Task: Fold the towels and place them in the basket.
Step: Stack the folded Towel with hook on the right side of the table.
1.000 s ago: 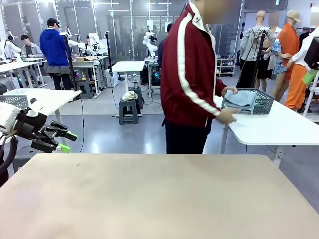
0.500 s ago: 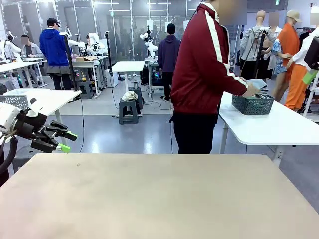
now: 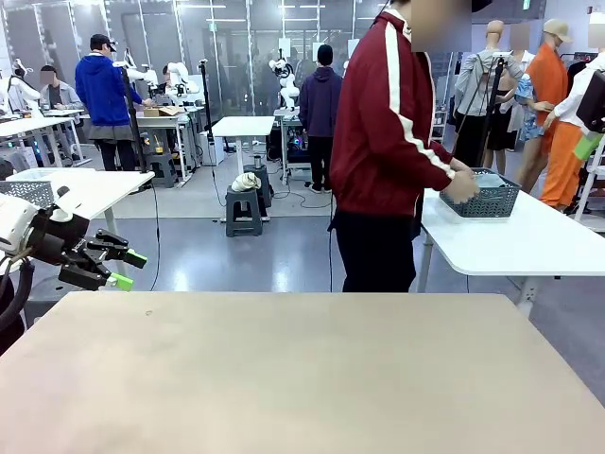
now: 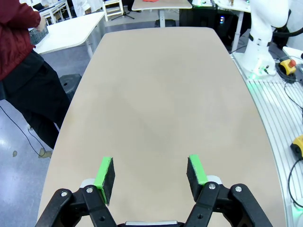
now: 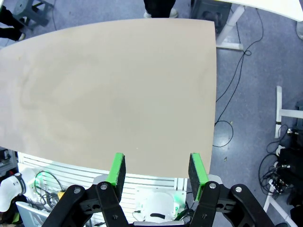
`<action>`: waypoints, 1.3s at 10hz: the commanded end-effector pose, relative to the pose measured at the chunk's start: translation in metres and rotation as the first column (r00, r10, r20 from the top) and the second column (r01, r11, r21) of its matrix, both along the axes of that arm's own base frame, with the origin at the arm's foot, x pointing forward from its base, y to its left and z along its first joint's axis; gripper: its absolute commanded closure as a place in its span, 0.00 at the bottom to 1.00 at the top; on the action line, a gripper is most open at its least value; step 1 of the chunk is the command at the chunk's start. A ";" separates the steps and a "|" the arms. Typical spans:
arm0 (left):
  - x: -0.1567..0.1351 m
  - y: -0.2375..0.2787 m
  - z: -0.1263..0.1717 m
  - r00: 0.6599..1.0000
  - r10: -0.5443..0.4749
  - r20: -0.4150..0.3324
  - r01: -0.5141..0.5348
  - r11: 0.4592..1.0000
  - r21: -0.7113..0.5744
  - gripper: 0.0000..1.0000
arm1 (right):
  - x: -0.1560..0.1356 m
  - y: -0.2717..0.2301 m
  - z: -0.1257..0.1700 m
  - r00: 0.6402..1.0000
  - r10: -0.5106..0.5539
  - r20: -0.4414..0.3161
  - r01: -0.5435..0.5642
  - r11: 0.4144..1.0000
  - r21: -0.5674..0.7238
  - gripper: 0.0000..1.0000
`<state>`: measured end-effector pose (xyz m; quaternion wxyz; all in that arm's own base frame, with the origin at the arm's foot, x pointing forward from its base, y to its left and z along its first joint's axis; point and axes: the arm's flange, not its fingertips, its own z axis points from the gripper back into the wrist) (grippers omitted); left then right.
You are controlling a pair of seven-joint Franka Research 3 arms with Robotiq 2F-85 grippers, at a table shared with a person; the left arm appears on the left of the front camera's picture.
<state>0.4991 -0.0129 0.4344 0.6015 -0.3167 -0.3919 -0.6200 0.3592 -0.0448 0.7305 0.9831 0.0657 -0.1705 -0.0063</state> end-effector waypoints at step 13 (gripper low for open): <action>-0.001 -0.001 0.002 1.000 0.002 -0.008 -0.002 1.000 -0.013 0.22 | -0.001 -0.001 0.000 1.000 0.011 -0.003 -0.011 1.000 -0.003 0.33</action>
